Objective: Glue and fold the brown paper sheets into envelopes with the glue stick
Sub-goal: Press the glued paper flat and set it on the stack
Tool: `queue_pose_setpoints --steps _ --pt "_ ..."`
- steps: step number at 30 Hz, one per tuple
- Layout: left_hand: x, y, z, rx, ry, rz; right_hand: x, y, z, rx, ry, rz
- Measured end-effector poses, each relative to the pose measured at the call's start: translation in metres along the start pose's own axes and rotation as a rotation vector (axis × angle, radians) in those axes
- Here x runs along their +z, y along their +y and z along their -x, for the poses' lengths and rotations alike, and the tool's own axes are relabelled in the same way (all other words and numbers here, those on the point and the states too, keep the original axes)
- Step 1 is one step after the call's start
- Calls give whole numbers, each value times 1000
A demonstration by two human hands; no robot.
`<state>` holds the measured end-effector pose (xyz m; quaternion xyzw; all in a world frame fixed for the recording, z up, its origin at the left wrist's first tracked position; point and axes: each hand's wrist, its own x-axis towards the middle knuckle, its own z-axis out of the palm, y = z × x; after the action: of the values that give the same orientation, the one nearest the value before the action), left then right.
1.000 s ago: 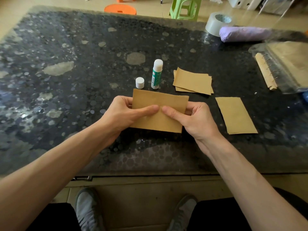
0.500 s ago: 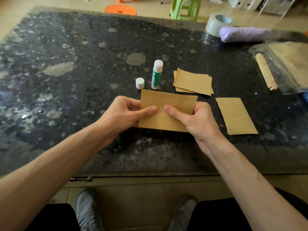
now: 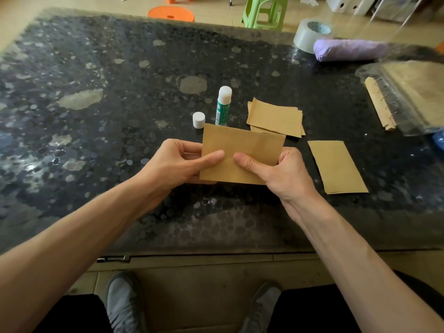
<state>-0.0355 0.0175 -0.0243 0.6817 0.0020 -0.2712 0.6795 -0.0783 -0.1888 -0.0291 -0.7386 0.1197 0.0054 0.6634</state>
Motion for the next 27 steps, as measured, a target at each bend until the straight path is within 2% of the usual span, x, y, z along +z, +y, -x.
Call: queue_pose_setpoints --steps 13,16,27 --pt "-1 -2 1 4 72 -75 3 2 0 66 -75 13" --pt "-3 0 0 8 118 -64 1 0 -1 65 -49 -9" --pt "-6 4 1 6 117 -100 -2 -2 -3 107 -35 -43"
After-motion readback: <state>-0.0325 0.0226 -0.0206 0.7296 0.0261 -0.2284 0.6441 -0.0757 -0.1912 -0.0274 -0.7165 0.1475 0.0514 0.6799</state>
